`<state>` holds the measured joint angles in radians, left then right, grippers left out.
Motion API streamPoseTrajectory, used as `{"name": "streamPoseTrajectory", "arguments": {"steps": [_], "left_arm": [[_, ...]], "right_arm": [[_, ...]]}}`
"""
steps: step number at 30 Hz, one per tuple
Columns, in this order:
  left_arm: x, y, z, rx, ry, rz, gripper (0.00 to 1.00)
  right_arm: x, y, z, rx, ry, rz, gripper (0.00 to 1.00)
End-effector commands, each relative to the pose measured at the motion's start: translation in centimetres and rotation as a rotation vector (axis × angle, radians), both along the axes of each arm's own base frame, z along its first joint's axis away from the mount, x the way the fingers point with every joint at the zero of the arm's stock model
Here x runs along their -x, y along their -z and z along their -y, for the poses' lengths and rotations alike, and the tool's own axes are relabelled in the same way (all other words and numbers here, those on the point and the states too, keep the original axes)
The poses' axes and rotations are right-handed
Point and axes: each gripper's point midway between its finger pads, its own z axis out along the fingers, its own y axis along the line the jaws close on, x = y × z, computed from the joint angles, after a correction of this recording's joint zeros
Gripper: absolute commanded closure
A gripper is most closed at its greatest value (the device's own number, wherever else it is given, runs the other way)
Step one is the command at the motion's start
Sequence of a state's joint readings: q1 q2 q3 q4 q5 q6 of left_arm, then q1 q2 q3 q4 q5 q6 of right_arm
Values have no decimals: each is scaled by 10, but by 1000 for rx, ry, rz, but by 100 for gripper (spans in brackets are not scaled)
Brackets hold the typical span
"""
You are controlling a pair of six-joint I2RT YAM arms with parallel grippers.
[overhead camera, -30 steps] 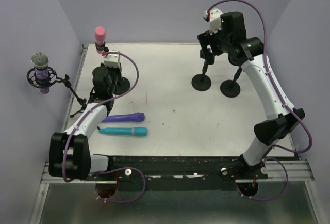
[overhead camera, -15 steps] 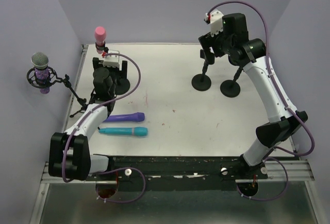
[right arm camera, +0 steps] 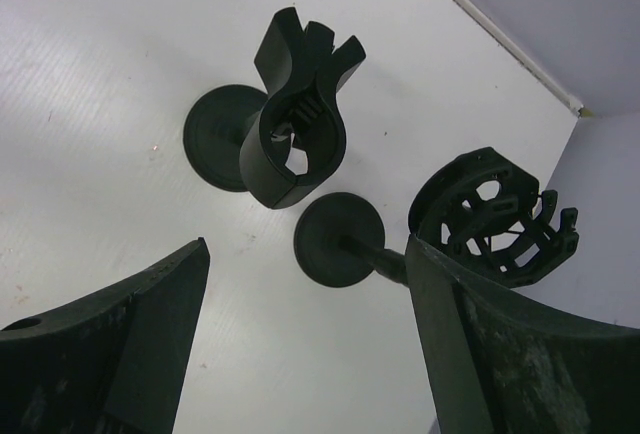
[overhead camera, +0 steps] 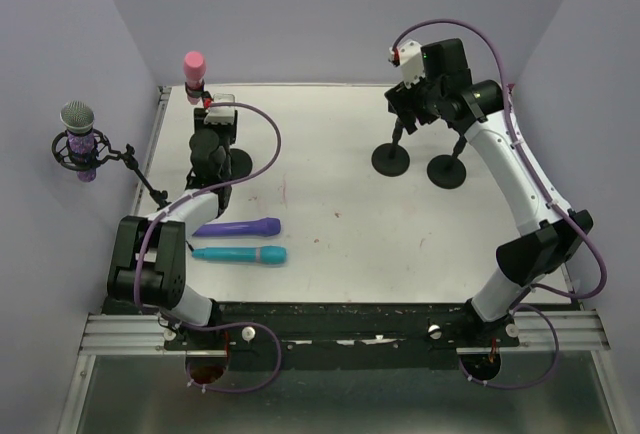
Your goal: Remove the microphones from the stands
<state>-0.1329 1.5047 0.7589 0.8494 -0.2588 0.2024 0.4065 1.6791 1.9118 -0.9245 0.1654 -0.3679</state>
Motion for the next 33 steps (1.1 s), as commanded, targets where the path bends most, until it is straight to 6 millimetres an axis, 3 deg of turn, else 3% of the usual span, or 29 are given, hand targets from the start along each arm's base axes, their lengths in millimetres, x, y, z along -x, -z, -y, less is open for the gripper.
{"name": "streamPoseTrajectory", "arguments": {"steps": [1,8,13,18,21,25,28,33], "left_arm": [[1,-33,-4,26,-20,120,55],[13,-27,8,14,53,101,100],[20,-28,16,18,89,108,100],[29,-31,42,65,204,88,100],[34,-30,75,144,331,39,100],[47,-24,134,329,603,-100,100],[67,-20,180,413,782,-167,100],[113,-17,251,395,1054,-183,100]], "right_arm": [[4,6,5,35,5,-14,13],[9,12,5,29,0,-21,14],[16,15,10,39,5,-24,15],[18,14,13,49,5,-16,15],[19,12,11,47,-7,-12,15],[24,5,9,41,-41,-17,15],[33,-2,7,33,-79,-23,15],[50,-7,7,25,-131,-20,15]]}}
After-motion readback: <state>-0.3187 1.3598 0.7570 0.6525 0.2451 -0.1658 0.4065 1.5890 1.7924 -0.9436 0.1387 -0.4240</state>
